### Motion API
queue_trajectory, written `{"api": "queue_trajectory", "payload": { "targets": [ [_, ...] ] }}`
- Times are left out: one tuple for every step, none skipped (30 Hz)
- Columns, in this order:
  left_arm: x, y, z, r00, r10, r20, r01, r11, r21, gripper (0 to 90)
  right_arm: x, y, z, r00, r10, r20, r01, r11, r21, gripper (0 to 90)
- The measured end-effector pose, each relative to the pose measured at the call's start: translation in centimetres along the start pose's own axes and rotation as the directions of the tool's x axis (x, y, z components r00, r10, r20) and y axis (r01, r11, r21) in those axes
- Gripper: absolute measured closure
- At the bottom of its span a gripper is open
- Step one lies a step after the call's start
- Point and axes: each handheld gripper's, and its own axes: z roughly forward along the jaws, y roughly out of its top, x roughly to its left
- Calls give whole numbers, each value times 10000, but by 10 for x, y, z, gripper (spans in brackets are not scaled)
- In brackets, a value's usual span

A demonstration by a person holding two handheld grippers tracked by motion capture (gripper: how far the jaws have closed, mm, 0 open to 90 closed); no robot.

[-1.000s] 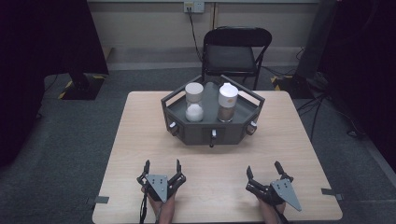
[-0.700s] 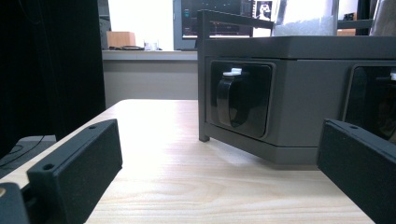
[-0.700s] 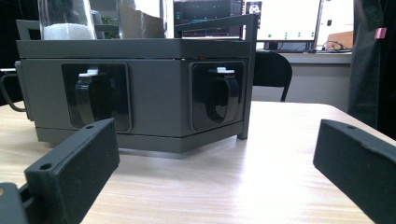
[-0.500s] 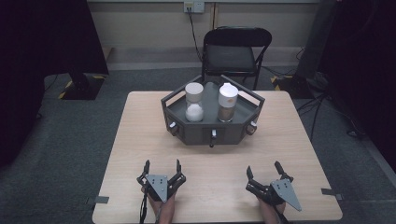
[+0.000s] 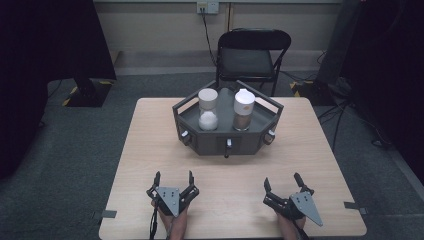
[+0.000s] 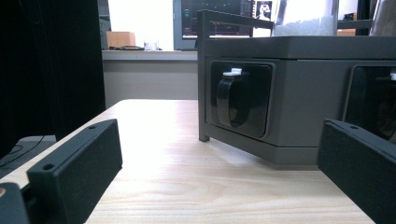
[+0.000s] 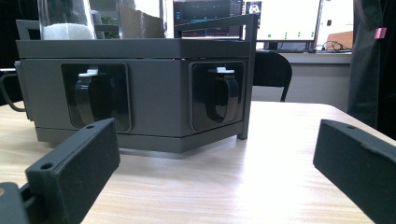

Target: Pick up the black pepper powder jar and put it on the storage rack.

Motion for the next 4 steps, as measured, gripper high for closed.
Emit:
{"api": "queue_trajectory", "payload": {
  "targets": [
    [0, 0, 0, 10000, 0, -1, 0, 10000, -1, 0, 0, 0, 0, 10000, 0, -1, 0, 10000, 1, 0],
    [0, 0, 0, 10000, -1, 1, 1, 10000, -1, 0, 0, 0, 0, 10000, 1, -1, -1, 10000, 3, 0],
    [0, 0, 0, 10000, -3, -8, 3, 10000, -4, 0, 0, 0, 0, 10000, 3, -1, -3, 10000, -4, 0],
    [0, 0, 0, 10000, -1, -19, 1, 10000, -3, 0, 0, 0, 0, 10000, 2, -1, -2, 10000, -3, 0]
  ]
}}
